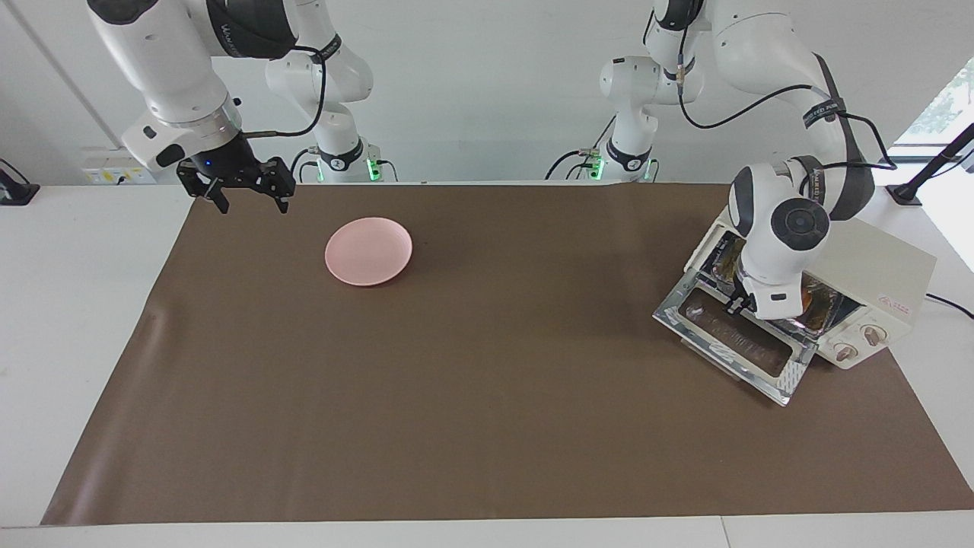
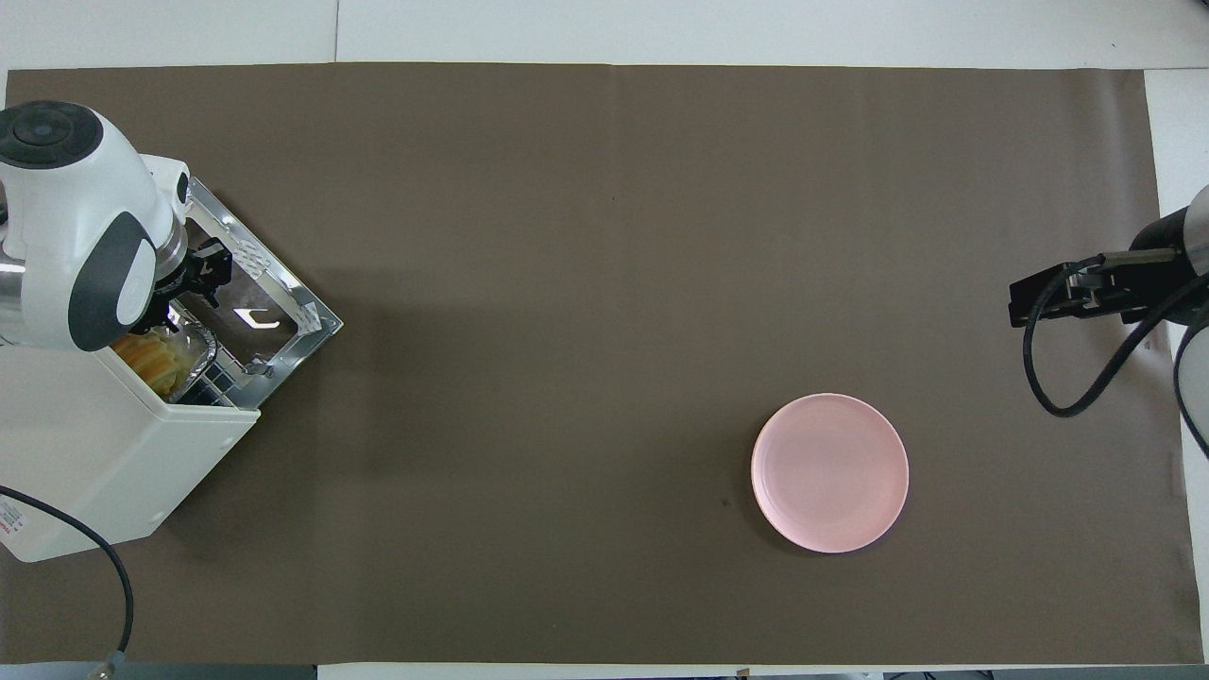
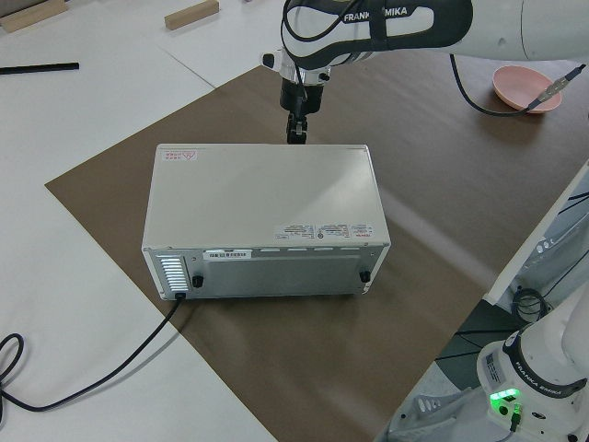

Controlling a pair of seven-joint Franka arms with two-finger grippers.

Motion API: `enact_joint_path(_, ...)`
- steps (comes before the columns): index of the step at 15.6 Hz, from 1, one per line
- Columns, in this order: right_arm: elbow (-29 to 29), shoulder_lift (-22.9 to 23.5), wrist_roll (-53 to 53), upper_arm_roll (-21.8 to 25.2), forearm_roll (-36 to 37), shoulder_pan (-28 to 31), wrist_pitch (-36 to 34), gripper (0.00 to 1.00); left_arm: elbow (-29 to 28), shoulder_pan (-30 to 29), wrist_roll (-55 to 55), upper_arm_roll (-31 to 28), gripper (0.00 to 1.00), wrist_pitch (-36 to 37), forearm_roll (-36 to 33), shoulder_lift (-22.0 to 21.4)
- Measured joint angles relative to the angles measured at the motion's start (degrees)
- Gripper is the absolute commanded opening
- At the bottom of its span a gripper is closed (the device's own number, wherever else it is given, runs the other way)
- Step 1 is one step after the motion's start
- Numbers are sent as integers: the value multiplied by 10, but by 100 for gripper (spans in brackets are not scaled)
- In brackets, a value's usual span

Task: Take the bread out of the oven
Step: 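Grasp the foil tray edge with the left gripper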

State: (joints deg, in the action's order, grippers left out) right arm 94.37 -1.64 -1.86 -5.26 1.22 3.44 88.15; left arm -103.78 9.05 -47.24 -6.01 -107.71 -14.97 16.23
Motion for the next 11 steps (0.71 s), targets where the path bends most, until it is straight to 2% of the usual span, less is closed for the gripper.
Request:
enact_joint_path(1, 0, 0, 0, 0, 0, 0, 0, 100, -6, -1, 0, 0, 7, -4, 0, -2)
enact_joint_path(2, 0, 0, 0, 0, 0, 0, 0, 100, -10, -1, 0, 0, 0, -5, 0, -5)
enact_joint_path(7, 0, 0, 0, 0, 0, 0, 0, 100, -13, 0, 12, 3, 0, -6, -1, -11)
enact_joint_path(11, 0, 0, 0, 0, 0, 0, 0, 100, 28, 29, 14, 12, 0, -8, 0, -9)
